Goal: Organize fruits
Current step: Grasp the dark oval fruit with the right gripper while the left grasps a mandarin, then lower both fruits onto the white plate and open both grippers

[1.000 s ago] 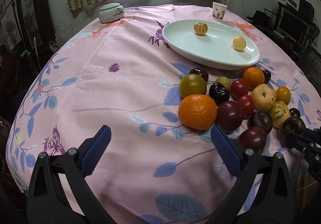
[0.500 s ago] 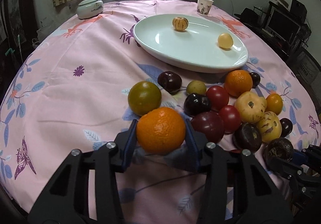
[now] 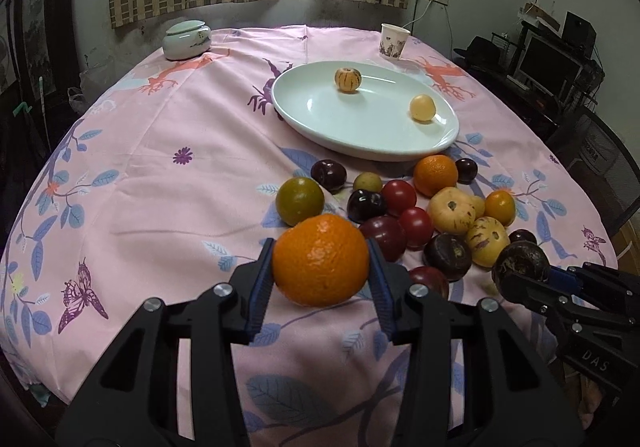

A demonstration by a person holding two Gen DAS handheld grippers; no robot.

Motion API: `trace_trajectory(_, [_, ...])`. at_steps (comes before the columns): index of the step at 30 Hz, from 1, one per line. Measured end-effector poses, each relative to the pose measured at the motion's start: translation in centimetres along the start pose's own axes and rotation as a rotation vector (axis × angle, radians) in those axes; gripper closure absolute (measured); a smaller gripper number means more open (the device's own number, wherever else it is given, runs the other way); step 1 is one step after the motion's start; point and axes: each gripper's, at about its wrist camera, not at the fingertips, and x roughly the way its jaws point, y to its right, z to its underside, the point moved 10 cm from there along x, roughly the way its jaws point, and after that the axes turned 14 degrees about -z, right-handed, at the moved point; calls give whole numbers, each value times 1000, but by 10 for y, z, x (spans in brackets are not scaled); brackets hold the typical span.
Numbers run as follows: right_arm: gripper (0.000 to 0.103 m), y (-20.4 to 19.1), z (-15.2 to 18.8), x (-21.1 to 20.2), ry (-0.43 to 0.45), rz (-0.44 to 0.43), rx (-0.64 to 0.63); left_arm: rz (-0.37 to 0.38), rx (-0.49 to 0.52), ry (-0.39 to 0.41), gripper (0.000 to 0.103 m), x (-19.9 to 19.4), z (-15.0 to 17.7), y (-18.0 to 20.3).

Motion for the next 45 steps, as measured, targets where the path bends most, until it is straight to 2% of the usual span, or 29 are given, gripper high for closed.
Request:
trace_trajectory(8, [77,2,-15,-9,29,1,-3,13,11,15,58,-7,-13,3])
trace_trajectory(13, [77,-1,-38,-4,15,-26,-33,10,37,27,58,-1,-39,6])
trace_trajectory(15, [77,-2,-59,0,6,-51,-53,13,59,29,58,8,-61,9])
trace_trajectory(19, [77,6,-127,19,2,-44,-101,3,58,9,58,48,-124,12])
trace_trajectory(22, [77,25,-174,54,-33,-37,-72,-3,43,-51,58,94,-161,19])
trace_trajectory(24, [77,42,-196,83,-72,-11,-61,-29,51,-88,58,121,-173,24])
trace_trajectory(28, [77,64,-217,124,-141,1,-34,-36,47,-148,58,162,-182,32])
trace_trajectory(32, [77,82,-222,147,-195,28,-11,-31,38,-184,58,186,-184,35])
trace_trajectory(39, [77,91,-226,160,-193,45,-29,-18,32,-219,57,201,-186,39])
trace_trajectory(40, [68,91,-230,159,-181,58,-49,-11,31,-224,56,200,-188,40])
trace_trajectory(41, [48,93,-234,158,-177,88,-69,-2,24,-222,55,196,-190,39])
trace_trajectory(42, [44,92,-238,152,-155,125,-92,-4,13,-203,49,190,-195,36])
trace_trajectory(43, [45,91,-243,144,-127,142,-114,-15,3,-170,38,180,-200,31])
trace_trajectory(45, [44,85,-247,129,-107,146,-147,-24,-8,-112,29,158,-209,23])
